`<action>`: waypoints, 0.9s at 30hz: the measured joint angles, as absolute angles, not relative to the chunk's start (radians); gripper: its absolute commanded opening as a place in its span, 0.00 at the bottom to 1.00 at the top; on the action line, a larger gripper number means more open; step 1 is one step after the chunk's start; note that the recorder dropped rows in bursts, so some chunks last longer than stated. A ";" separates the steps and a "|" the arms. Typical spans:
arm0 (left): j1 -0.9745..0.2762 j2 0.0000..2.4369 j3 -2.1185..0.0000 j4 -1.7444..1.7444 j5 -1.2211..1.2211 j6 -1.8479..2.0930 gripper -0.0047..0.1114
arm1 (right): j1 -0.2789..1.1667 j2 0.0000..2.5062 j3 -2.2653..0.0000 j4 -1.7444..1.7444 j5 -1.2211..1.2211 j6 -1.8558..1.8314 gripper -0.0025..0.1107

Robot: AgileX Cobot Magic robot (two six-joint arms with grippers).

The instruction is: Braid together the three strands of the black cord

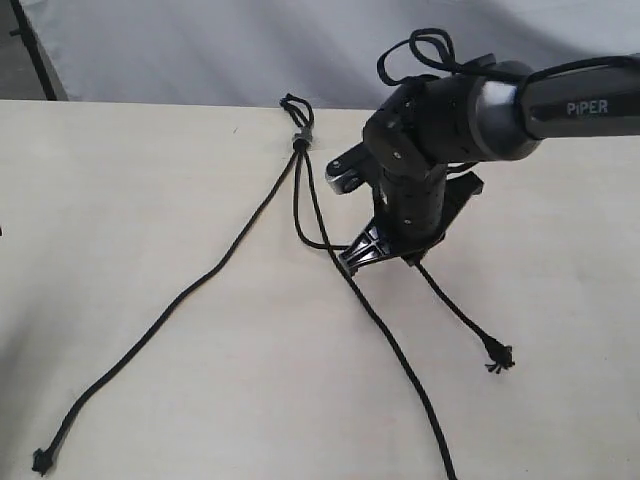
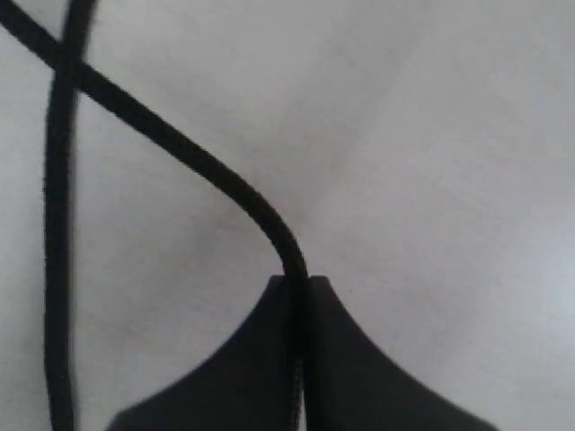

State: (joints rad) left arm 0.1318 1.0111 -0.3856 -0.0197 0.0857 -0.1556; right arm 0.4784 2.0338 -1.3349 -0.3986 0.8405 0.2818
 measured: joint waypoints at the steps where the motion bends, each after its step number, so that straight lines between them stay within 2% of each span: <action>1: 0.132 1.011 -0.386 -0.020 0.086 -0.156 0.04 | 0.468 2.048 -1.335 -0.374 0.841 0.273 0.02; 7: 0.132 1.011 -0.386 -0.020 0.086 -0.156 0.04 | 0.493 2.109 -1.341 -0.247 0.858 0.160 0.02; 15: 0.132 1.011 -0.386 -0.020 0.086 -0.157 0.04 | 0.647 2.098 -1.341 -0.054 0.883 -0.114 0.02; 19: 0.132 1.011 -0.386 -0.020 0.086 -0.157 0.04 | 0.727 2.063 -1.329 0.012 0.799 -0.190 0.02; 27: 0.132 1.011 -0.386 -0.020 0.086 -0.160 0.04 | 0.666 1.833 -1.321 0.030 0.798 -0.195 0.02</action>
